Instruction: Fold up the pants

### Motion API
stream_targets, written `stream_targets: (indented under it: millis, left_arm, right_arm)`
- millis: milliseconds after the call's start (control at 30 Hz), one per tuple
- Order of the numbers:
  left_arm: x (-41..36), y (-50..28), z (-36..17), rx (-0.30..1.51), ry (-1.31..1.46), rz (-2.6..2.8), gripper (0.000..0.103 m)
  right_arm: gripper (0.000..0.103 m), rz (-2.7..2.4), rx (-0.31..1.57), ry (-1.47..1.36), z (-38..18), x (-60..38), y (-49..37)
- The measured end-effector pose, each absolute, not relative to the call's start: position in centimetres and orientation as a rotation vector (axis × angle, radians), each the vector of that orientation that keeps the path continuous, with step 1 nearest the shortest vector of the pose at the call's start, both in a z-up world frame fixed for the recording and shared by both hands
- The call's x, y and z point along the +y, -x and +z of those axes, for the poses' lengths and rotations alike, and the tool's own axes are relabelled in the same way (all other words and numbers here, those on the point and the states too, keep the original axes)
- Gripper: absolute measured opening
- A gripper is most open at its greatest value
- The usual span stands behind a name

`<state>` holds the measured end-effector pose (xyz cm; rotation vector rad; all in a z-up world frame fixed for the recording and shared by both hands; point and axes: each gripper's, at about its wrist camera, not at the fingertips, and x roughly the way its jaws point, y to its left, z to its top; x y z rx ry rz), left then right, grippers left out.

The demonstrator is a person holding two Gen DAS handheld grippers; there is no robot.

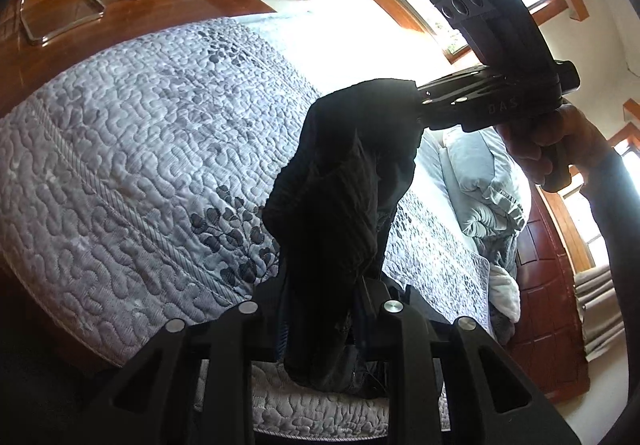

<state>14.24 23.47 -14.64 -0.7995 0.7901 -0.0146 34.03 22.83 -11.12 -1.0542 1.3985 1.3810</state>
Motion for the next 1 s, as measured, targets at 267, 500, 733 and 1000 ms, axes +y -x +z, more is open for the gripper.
stream_targets:
  millis: [267,500,733,1000]
  left_arm:
    - [19.9,-15.6,-11.8,0.793,0.683,-0.069,0.025]
    - [16.0,-16.7,-9.7,0.802,0.593,-0.131,0.024]
    - [12.2,-17.6,-8.1,0.81,0.524,-0.182,0.024]
    - [7.8,-18.3,-6.7,0.818,0.459,-0.239,0.024]
  right_arm:
    - [0.024,1.325,1.354,0.99,-8.5,17.9,-34.5]
    - [0.022,1.282,1.328,0.918,-6.7,12.4,-35.0]
    - [0.02,1.243,1.307,0.86,-5.5,7.4,-35.1]
    - [0.019,1.195,1.29,0.801,-4.5,2.0,-35.4]
